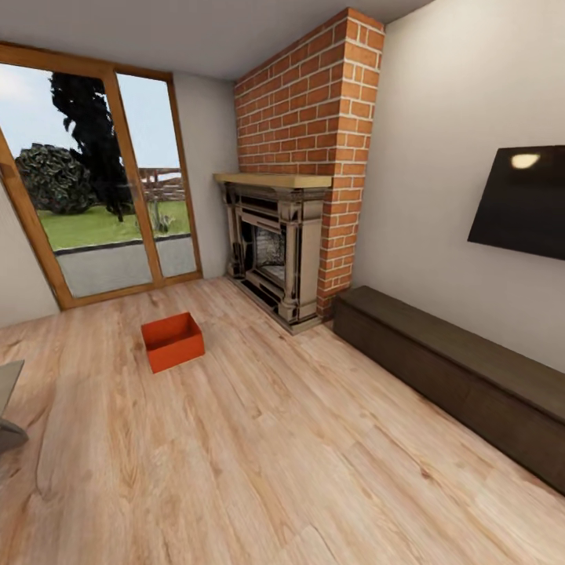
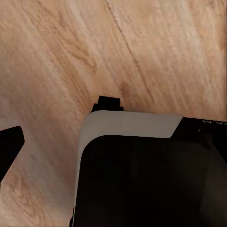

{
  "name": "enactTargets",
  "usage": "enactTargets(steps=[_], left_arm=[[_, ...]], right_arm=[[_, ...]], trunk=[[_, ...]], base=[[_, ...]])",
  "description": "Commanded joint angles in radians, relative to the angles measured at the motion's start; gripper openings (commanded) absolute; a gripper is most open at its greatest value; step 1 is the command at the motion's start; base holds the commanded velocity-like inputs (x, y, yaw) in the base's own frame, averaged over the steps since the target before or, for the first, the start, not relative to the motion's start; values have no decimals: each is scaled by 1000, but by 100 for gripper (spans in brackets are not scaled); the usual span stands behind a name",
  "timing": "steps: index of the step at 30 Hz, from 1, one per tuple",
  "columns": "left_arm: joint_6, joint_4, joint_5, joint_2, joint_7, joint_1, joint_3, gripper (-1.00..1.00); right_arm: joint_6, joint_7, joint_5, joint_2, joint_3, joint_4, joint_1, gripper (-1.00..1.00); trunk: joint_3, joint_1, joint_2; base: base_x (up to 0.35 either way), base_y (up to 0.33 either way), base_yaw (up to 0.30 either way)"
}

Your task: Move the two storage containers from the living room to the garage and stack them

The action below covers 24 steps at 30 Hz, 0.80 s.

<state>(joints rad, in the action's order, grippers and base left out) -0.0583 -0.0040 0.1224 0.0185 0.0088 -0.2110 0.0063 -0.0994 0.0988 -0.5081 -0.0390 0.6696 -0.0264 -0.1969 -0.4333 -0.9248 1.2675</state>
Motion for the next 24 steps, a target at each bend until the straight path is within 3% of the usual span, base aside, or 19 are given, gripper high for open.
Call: enactTargets(steps=[1, 5, 24], left_arm=[[-3, 1, 8, 0, 0, -1, 0, 100], [-3, 1, 8, 0, 0, -1, 0, 100], [-3, 1, 8, 0, 0, -1, 0, 100]], right_arm=[[-5, 1, -9, -1, 8, -3, -1, 100], [-6, 1, -9, -1, 8, -3, -1, 100], [-6, 1, -8, -1, 8, -3, -1, 100]], trunk=[[-1, -1, 1], [-1, -1, 1], [-1, -1, 1]], base=[[321, 0, 0], [321, 0, 122], [321, 0, 266]])
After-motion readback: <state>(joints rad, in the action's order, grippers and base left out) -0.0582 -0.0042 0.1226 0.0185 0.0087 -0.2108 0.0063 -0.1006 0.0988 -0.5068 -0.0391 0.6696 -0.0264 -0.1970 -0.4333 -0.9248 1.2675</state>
